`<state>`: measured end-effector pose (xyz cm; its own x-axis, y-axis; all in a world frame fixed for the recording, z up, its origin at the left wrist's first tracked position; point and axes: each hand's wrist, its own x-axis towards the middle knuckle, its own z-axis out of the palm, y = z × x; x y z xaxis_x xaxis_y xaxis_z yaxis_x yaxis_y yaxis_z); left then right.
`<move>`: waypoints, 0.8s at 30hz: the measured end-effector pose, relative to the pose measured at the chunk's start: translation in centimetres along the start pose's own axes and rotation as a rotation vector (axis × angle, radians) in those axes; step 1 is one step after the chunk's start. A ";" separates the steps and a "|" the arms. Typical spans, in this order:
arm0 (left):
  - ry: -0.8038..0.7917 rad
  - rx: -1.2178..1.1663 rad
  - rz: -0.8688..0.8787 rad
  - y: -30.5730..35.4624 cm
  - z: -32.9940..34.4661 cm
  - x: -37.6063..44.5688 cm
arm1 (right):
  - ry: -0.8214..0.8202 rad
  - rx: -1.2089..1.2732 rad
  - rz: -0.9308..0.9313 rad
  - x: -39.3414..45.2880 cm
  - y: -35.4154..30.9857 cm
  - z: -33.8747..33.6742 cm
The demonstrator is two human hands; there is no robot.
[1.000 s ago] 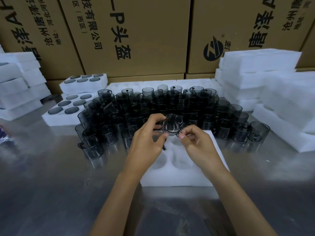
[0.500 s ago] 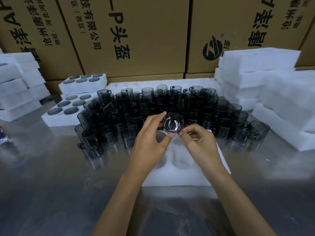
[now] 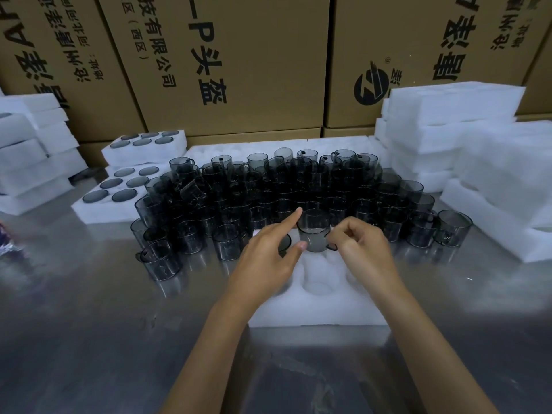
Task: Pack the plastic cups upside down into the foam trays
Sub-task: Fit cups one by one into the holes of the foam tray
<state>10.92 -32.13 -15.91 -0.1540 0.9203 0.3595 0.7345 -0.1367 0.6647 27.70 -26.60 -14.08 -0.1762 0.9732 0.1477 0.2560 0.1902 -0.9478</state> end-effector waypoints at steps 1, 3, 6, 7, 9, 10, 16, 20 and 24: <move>-0.027 0.009 -0.001 0.0 0.0 0.0 | -0.040 -0.032 0.010 0.2 0.0 -0.4; -0.041 0.009 0.013 0.0 0.1 -0.1 | -0.094 -0.057 0.016 0.3 -0.2 -1.0; -0.006 0.005 0.023 0.0 0.0 -0.1 | -0.128 -0.101 0.008 0.2 -0.3 -1.3; 0.013 0.013 0.022 0.0 0.1 -0.1 | -0.139 -0.104 0.010 0.1 -0.4 -1.3; 0.048 0.030 0.024 0.0 0.1 0.0 | -0.144 -0.105 0.013 0.1 -0.4 -1.3; 0.058 0.037 0.023 0.0 0.2 0.0 | -0.137 -0.102 0.013 0.1 -0.4 -1.3; 0.059 0.107 0.036 0.1 0.3 0.1 | -0.097 -0.157 0.012 0.2 0.0 -1.3; 0.048 0.119 0.037 0.2 0.3 0.1 | -0.112 -0.193 -0.023 0.7 0.4 -1.3; 0.014 0.131 0.037 0.3 0.3 -0.1 | -0.176 -0.215 -0.114 0.8 1.1 -1.8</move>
<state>11.37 -32.12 -15.91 -0.1336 0.9101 0.3924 0.8198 -0.1210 0.5597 29.55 -25.34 -14.46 -0.3725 0.9102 0.1809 0.4171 0.3384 -0.8435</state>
